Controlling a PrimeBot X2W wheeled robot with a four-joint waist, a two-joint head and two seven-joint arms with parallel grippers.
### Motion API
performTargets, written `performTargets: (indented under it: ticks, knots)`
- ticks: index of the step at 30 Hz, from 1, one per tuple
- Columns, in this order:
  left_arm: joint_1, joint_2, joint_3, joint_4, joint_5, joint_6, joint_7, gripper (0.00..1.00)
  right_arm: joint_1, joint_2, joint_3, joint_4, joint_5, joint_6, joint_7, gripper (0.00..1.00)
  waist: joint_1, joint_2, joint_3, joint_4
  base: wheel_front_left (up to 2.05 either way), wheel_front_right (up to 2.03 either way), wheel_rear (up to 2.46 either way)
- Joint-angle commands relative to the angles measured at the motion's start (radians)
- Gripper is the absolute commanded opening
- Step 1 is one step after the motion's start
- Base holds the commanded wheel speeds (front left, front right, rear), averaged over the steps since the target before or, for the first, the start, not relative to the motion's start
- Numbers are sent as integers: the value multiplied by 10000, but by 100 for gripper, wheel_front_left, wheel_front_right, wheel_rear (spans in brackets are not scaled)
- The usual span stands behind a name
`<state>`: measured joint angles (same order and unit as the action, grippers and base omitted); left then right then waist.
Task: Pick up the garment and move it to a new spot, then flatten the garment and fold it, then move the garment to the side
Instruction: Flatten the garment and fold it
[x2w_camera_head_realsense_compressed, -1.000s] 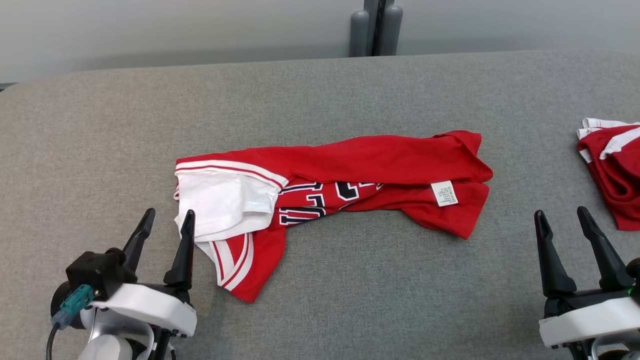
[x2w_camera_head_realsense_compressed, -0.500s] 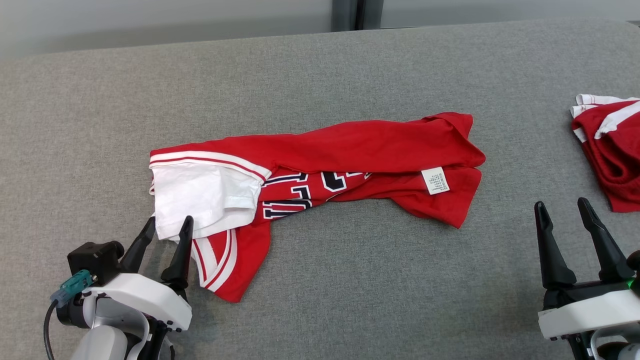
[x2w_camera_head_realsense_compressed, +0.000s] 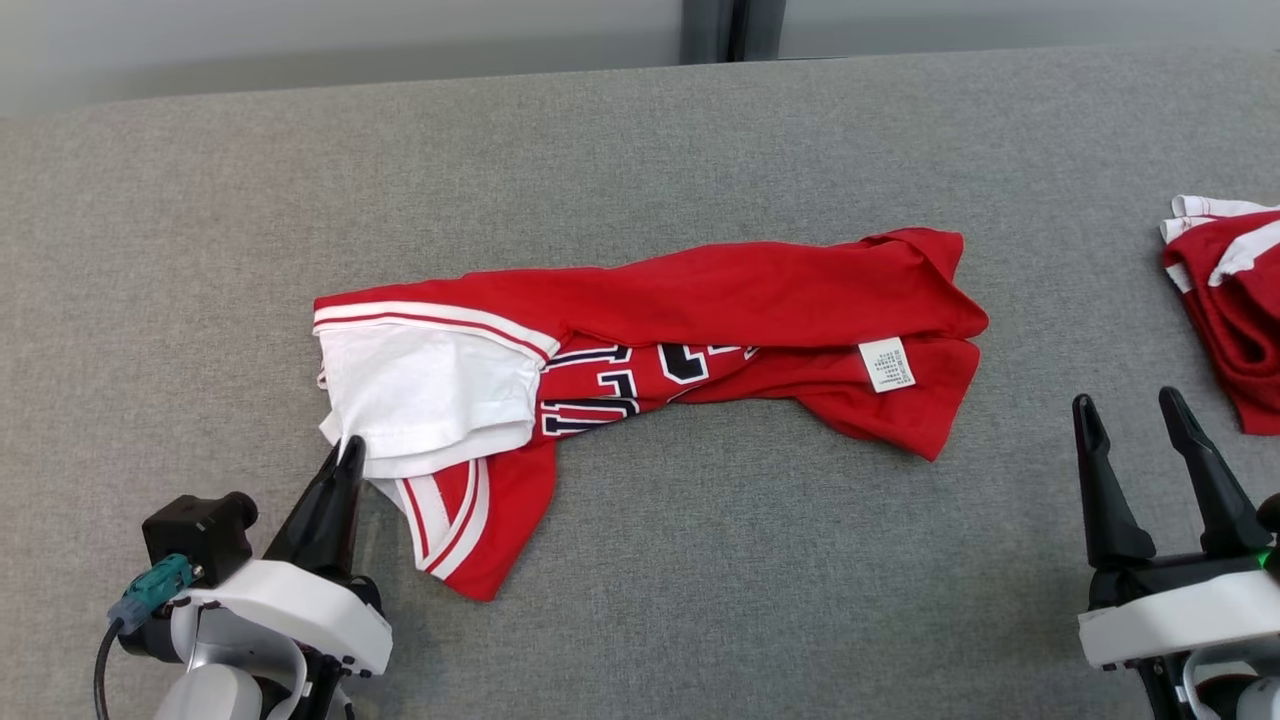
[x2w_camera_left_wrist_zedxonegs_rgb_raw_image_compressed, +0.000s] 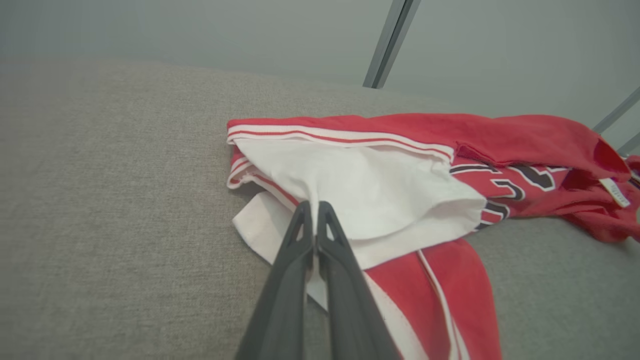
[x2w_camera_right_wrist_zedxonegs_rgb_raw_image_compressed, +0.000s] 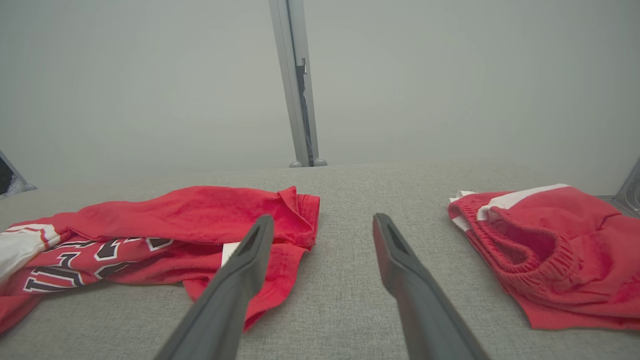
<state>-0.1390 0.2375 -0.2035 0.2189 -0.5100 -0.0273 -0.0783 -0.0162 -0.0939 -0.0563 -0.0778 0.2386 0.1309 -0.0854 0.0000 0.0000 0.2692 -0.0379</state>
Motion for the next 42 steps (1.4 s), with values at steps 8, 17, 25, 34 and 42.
performTargets:
  ticks: [8,17,25,34,42]
  knots:
    - [-291,74,-147,-526,164,96,101,0,-756,-549,23,556,147,-3,92,100,0,0,399,441,0,0,0]
    - [-1024,23,-319,-669,277,-8,-49,0,-1931,-1057,358,1623,333,-3,205,100,0,0,1359,851,0,0,0]
    - [-1292,-21,-415,-464,331,-69,-276,0,-2885,-1465,916,2753,609,-3,133,96,0,0,1694,957,0,0,0]
    - [-1397,51,-395,-352,358,34,-442,0,-3313,-1881,1415,2994,1056,-3,173,0,0,0,1695,885,0,0,0]
    - [-1210,177,-270,-743,467,261,-859,0,-3383,-1971,1387,2030,1508,-3,168,0,0,0,1341,685,0,0,0]
